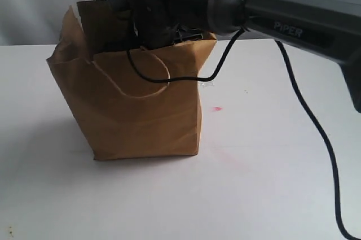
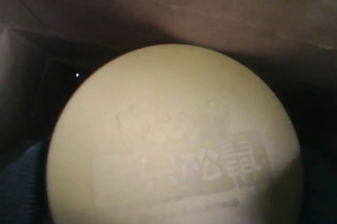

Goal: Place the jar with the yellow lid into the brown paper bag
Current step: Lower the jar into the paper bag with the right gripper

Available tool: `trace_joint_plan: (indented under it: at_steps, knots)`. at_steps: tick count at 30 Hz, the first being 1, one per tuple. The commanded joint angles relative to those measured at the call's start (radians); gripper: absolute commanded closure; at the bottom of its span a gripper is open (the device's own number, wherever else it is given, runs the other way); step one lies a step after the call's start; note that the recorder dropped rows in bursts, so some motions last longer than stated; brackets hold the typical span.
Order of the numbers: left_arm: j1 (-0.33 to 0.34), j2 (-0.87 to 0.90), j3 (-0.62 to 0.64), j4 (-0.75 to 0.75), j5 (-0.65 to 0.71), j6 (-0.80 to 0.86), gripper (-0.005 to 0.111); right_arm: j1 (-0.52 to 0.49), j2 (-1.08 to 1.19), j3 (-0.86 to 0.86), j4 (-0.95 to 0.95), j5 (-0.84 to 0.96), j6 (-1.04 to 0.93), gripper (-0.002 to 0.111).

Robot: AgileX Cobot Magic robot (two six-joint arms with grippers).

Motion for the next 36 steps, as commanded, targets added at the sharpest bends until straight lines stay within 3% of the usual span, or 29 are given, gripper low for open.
trace_joint_plan:
  at_steps: [1,18,21,31,36]
  knots:
    - [-0.005,0.003,-0.002,-0.004,-0.009,-0.004,0.106,0.003,-0.003,-0.006,0.005,-0.020,-0.010,0.108]
    - [-0.005,0.003,-0.002,-0.004,-0.009,-0.004,0.106,0.003,0.026,-0.006,0.020,-0.009,-0.025,0.107]
    - [-0.005,0.003,-0.002,-0.004,-0.009,-0.004,0.106,0.003,0.026,-0.006,0.020,-0.009,-0.031,0.095]
    - [-0.005,0.003,-0.002,-0.004,-0.009,-0.004,0.106,0.003,0.026,-0.006,0.020,-0.012,-0.047,0.025]
    - [-0.005,0.003,-0.002,-0.004,-0.009,-0.004,0.106,0.003,0.026,-0.006,0.020,-0.002,-0.044,0.017]
